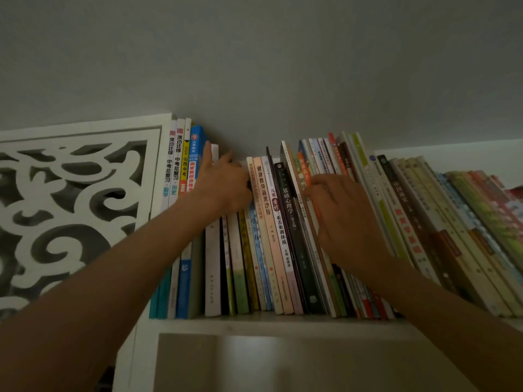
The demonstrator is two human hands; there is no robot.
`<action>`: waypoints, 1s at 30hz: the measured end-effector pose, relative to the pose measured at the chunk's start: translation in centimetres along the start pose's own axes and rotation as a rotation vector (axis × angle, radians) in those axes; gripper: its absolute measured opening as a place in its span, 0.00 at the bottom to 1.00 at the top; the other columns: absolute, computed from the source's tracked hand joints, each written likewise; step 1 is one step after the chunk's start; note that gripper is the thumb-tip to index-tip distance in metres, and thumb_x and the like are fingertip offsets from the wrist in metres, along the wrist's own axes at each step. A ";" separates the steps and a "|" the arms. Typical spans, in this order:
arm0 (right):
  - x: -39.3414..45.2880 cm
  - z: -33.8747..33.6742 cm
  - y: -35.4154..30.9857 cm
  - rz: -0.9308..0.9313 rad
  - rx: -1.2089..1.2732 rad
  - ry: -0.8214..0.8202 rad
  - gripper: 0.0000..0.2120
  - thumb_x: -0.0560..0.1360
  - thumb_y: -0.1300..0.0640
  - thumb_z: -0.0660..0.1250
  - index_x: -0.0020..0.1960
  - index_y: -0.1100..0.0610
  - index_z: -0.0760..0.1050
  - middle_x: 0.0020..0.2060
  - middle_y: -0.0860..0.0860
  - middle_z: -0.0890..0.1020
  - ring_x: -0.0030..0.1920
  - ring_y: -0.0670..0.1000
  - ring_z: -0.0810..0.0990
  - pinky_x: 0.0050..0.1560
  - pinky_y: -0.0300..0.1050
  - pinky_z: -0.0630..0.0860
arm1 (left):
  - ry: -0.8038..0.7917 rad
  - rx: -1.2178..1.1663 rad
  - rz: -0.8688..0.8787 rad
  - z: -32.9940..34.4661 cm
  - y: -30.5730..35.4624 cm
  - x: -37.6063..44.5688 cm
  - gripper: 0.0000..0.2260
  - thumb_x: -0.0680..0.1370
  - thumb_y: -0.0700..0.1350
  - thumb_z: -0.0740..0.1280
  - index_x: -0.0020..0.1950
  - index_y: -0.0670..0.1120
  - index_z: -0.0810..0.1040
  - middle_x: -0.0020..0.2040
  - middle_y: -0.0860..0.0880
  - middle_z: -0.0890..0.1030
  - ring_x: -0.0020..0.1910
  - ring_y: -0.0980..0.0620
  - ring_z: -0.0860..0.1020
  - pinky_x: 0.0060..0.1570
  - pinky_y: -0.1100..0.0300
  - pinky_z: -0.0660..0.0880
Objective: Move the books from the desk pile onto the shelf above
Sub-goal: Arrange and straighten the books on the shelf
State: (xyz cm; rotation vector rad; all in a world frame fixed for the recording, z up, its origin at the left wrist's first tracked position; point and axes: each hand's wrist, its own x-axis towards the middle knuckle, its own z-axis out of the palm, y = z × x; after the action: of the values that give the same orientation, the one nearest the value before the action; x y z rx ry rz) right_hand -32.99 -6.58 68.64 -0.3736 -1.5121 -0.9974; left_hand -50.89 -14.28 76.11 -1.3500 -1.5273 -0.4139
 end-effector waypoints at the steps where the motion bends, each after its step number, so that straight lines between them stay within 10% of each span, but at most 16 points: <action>1: -0.1 0.0 0.1 0.001 0.013 0.001 0.18 0.70 0.61 0.52 0.53 0.64 0.76 0.52 0.59 0.79 0.55 0.59 0.75 0.60 0.48 0.64 | -0.030 0.019 0.010 -0.4 0.0 0.2 0.17 0.79 0.53 0.56 0.66 0.52 0.71 0.69 0.49 0.70 0.75 0.45 0.53 0.68 0.39 0.33; 7: -0.5 0.3 0.7 0.027 -0.038 0.033 0.15 0.65 0.68 0.65 0.52 0.62 0.75 0.51 0.59 0.78 0.56 0.55 0.69 0.59 0.47 0.61 | 0.057 -0.014 -0.003 -0.6 0.2 -0.2 0.16 0.79 0.51 0.57 0.63 0.52 0.75 0.61 0.50 0.76 0.71 0.47 0.60 0.67 0.43 0.30; 15: -0.5 0.2 0.4 0.018 -0.035 -0.009 0.18 0.75 0.56 0.55 0.61 0.59 0.74 0.56 0.58 0.75 0.60 0.55 0.68 0.63 0.52 0.62 | 0.244 0.019 0.031 -1.1 0.2 -1.7 0.15 0.78 0.50 0.58 0.60 0.50 0.77 0.59 0.48 0.77 0.71 0.49 0.60 0.66 0.47 0.29; 22: -0.7 0.4 0.4 0.016 -0.019 0.005 0.18 0.74 0.58 0.54 0.60 0.61 0.74 0.55 0.59 0.76 0.59 0.57 0.70 0.63 0.58 0.67 | 0.368 -0.276 -0.040 0.0 0.4 -3.3 0.15 0.78 0.42 0.61 0.65 0.45 0.75 0.53 0.45 0.75 0.55 0.46 0.73 0.63 0.50 0.65; 30: 0.1 -0.8 -1.2 -0.008 -0.047 -0.023 0.20 0.72 0.56 0.53 0.60 0.62 0.73 0.57 0.59 0.76 0.62 0.58 0.71 0.67 0.60 0.63 | 0.263 -0.384 -0.154 -0.1 1.5 -3.3 0.11 0.76 0.46 0.60 0.58 0.47 0.71 0.59 0.47 0.76 0.63 0.46 0.66 0.62 0.54 0.60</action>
State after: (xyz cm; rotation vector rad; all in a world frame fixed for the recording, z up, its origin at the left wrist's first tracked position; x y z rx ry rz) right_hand -33.37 -7.91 68.26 -0.4135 -1.5143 -1.0396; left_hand -49.98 -15.64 72.86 -1.4032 -1.3782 -0.9832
